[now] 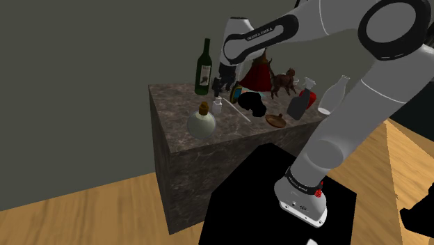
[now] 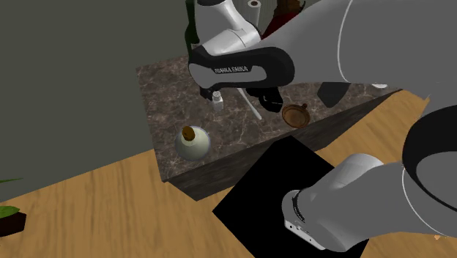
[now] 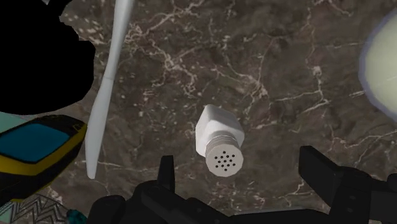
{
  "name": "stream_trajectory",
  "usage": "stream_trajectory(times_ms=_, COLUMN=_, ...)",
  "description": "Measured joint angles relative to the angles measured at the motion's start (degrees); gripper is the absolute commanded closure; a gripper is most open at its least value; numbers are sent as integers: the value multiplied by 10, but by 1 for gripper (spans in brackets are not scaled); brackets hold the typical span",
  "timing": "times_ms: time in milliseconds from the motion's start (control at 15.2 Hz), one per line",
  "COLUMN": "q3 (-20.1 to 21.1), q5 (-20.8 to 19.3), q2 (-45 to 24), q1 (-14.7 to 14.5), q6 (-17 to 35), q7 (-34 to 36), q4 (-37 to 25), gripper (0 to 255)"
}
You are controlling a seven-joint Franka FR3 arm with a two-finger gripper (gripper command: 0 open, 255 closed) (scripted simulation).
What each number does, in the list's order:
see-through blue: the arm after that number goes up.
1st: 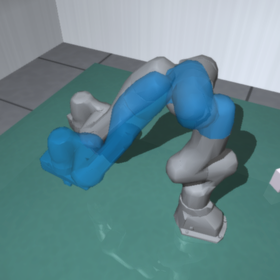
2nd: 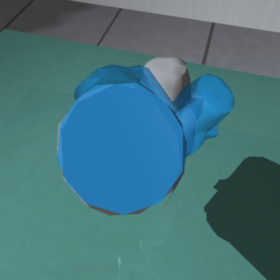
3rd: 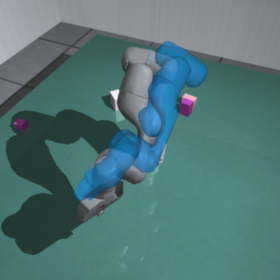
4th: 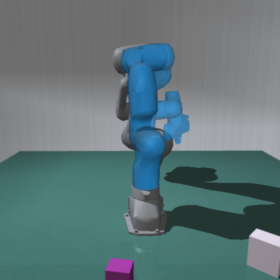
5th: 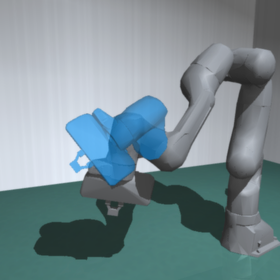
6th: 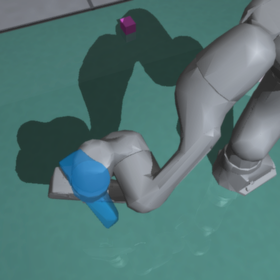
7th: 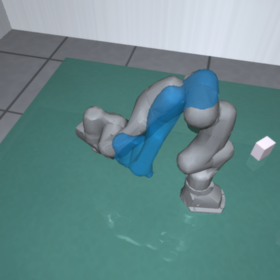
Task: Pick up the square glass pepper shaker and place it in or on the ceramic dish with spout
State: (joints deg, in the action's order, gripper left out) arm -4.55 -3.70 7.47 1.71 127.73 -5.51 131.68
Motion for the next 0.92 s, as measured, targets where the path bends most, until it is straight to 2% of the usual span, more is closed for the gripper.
stream_trajectory(times_ms=528, q3=-3, q5=2, q2=-51, q1=2, q6=61, q7=-5, q4=8, gripper=0)
stream_trajectory(times_ms=924, q3=-3, q5=2, q2=-56, q1=2, q6=68, q7=-5, q4=10, gripper=0)
